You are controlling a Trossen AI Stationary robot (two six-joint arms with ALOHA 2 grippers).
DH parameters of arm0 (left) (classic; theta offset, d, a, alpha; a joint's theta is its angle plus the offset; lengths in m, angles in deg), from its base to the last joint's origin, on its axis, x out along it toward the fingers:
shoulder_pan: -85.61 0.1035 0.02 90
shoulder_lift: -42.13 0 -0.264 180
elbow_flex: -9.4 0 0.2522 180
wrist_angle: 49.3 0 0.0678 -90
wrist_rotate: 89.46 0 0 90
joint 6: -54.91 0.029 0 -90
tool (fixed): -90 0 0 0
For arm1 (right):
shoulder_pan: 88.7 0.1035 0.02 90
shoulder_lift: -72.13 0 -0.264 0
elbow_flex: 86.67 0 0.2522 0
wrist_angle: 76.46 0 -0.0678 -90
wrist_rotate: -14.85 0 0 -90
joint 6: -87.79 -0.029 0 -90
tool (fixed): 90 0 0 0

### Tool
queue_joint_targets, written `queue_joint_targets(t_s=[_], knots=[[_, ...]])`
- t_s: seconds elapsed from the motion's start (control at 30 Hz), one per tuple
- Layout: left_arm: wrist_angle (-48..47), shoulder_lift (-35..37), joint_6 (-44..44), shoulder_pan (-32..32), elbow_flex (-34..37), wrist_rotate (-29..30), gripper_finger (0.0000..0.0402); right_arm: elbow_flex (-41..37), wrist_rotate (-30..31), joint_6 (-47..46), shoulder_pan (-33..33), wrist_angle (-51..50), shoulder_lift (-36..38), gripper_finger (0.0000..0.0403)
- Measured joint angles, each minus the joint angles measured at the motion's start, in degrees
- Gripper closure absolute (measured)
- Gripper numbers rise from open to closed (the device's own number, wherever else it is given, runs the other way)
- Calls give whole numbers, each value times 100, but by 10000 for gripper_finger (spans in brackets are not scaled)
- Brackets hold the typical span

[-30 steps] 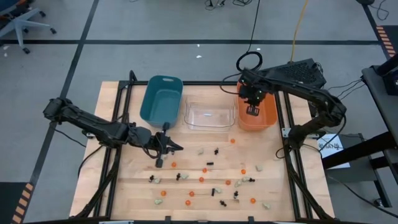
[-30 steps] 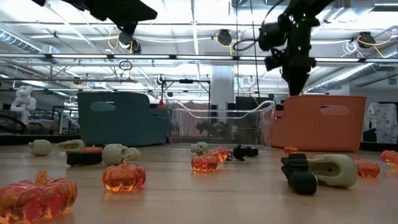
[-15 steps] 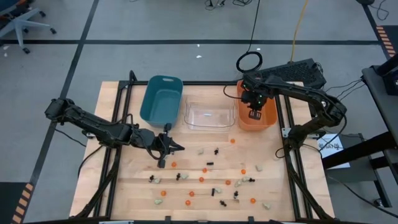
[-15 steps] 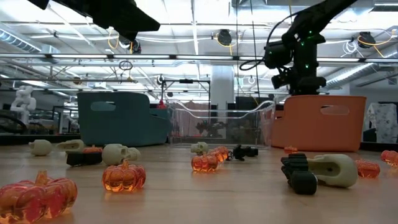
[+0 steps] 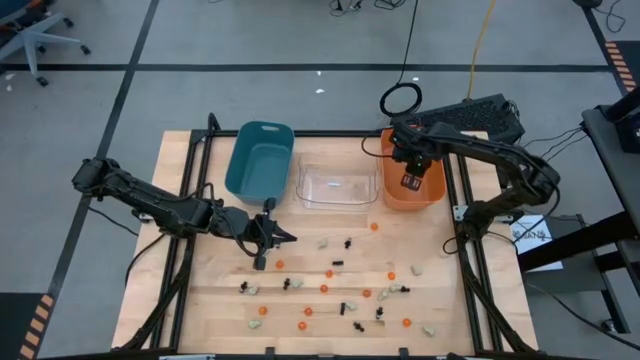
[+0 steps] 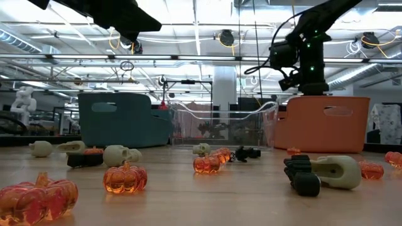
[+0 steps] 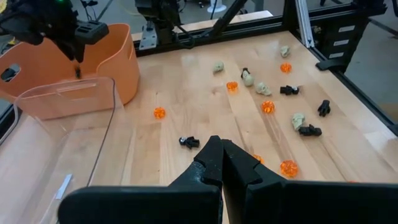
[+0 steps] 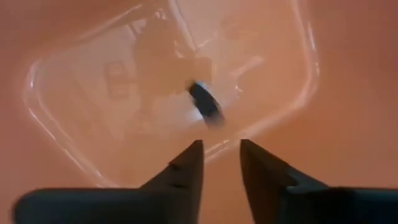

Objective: Sort Halloween decoration
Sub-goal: Put the black skeleton toy into the orange bin

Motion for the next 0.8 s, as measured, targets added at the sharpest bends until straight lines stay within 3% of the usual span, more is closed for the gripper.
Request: queue_joint_targets(t_s=[0.13,0.27,0.57,0.7,0.8], knots=[[1,0,-6,0,0,0,402,3,17,-100,45,-2,223,252],[-40,0,-197,-4,0,0,402,22,-71,-433,389,16,751,227],[-386,0,-603,-42,0,2,402,26,-61,-1950,2360,748,2290,235],[-677,0,-746,-98,0,-13,398,31,349,-2330,3318,1067,2476,237],[-882,0,-1034,-156,2,-28,374,29,709,-2373,3871,1103,2383,237]])
